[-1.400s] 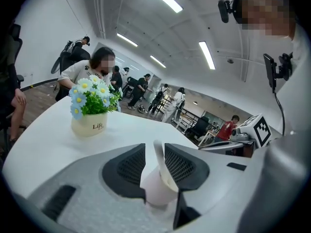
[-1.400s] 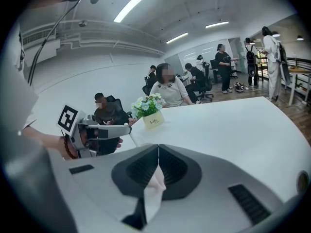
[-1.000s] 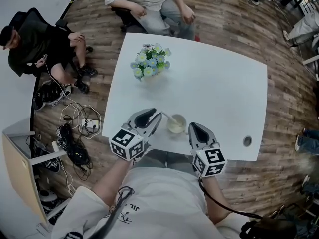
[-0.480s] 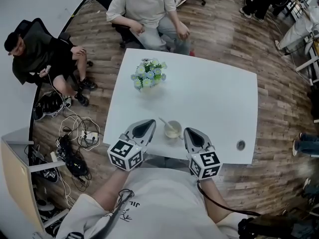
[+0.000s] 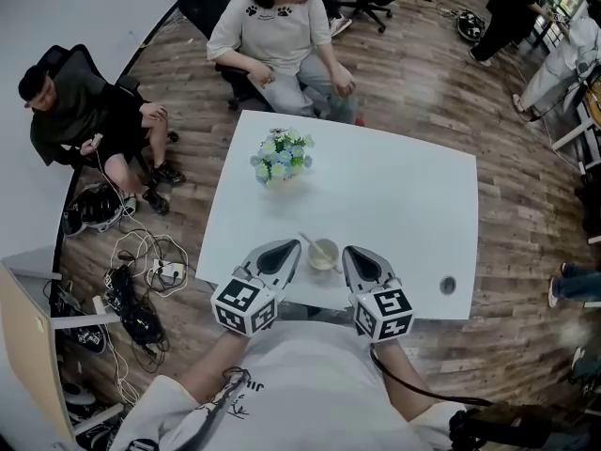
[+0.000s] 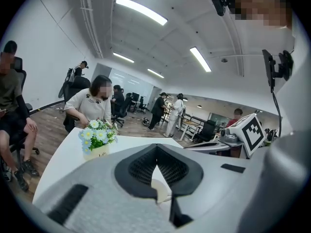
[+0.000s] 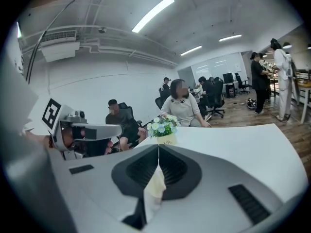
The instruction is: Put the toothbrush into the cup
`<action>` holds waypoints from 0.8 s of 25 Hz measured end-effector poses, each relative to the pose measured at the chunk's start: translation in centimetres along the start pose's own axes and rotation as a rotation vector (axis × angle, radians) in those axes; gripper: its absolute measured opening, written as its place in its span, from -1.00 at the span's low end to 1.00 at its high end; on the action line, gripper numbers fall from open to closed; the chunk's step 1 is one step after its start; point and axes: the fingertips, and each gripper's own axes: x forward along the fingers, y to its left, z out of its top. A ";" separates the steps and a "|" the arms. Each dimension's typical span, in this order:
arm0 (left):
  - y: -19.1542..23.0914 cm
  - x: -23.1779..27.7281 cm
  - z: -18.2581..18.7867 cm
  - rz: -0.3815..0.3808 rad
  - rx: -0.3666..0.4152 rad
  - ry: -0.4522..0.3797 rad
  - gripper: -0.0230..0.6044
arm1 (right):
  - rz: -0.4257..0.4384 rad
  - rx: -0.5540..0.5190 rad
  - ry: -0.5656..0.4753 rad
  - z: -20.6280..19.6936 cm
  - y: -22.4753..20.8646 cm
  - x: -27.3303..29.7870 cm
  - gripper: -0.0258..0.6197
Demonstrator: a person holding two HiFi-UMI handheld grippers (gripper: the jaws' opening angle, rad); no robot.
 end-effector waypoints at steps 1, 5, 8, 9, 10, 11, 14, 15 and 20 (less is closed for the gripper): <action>-0.1 -0.1 0.0 0.000 0.000 -0.002 -0.89 | 0.011 -0.004 -0.003 0.2 0.2 0.0 -0.86; -0.3 -0.2 0.0 0.008 -0.003 -0.005 -0.89 | 0.048 -0.030 -0.010 0.7 1.0 -0.1 -0.86; -0.3 -0.4 0.0 0.014 -0.002 -0.008 -0.89 | 0.079 -0.058 -0.007 0.7 1.7 -0.1 -0.86; -0.3 -0.5 -0.1 0.016 -0.002 -0.008 -0.89 | 0.088 -0.068 -0.006 0.7 1.9 -0.1 -0.86; -0.4 -0.6 -0.1 0.017 -0.003 -0.007 -0.89 | 0.094 -0.074 -0.005 0.7 2.0 -0.1 -0.86; -0.4 -0.8 -0.2 0.019 -0.004 -0.007 -0.89 | 0.097 -0.078 -0.004 0.7 2.2 -0.1 -0.86; -0.4 -1.3 -0.3 0.026 -0.005 -0.010 -0.89 | 0.100 -0.077 -0.005 0.7 2.4 -0.3 -0.86; -0.4 -1.4 -0.4 0.027 -0.005 -0.010 -0.89 | 0.101 -0.075 -0.005 0.6 2.5 -0.3 -0.86; -0.5 -1.9 -0.5 0.023 -0.002 -0.009 -0.89 | 0.099 -0.074 -0.004 0.3 2.7 -0.4 -0.86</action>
